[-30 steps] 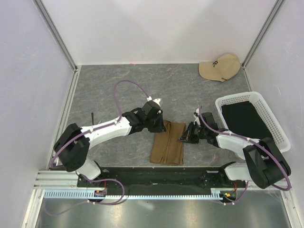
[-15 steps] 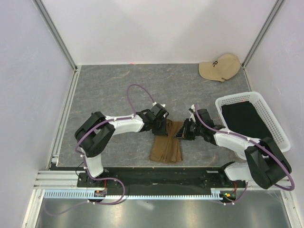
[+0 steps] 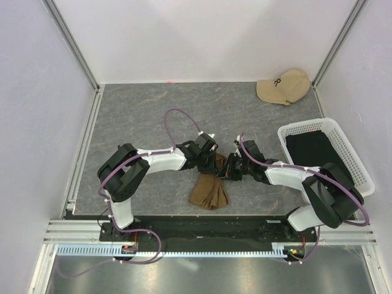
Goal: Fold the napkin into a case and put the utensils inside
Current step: Fold the 2/3-rectangle-folded napkin at the center of the board.
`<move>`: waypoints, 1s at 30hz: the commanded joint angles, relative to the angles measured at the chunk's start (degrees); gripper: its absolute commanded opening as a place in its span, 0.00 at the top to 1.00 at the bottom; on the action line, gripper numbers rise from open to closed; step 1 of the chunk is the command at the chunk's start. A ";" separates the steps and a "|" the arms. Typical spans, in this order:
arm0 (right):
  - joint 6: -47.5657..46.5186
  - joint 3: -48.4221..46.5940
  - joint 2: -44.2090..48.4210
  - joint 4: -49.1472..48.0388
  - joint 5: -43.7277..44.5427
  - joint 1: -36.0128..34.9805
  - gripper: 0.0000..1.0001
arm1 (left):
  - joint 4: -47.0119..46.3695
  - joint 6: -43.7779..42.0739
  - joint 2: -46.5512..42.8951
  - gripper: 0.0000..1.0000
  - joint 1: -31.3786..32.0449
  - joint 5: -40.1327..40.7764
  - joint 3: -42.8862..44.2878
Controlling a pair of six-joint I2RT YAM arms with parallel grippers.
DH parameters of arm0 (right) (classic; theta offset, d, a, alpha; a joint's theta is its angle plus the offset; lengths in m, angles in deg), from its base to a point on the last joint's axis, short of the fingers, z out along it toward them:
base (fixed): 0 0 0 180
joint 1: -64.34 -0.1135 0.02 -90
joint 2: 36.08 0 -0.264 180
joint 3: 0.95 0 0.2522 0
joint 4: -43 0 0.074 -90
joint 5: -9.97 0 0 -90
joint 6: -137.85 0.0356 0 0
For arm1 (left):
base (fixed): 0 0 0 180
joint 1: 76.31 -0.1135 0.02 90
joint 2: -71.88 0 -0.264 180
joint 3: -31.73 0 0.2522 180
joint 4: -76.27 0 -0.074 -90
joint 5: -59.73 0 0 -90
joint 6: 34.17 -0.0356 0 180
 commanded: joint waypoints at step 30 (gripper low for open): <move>-9.50 -9.89 -0.06 12.95 7.15 -2.51 1.00 | 1.75 -2.84 -2.76 0.94 -1.43 -2.45 -5.29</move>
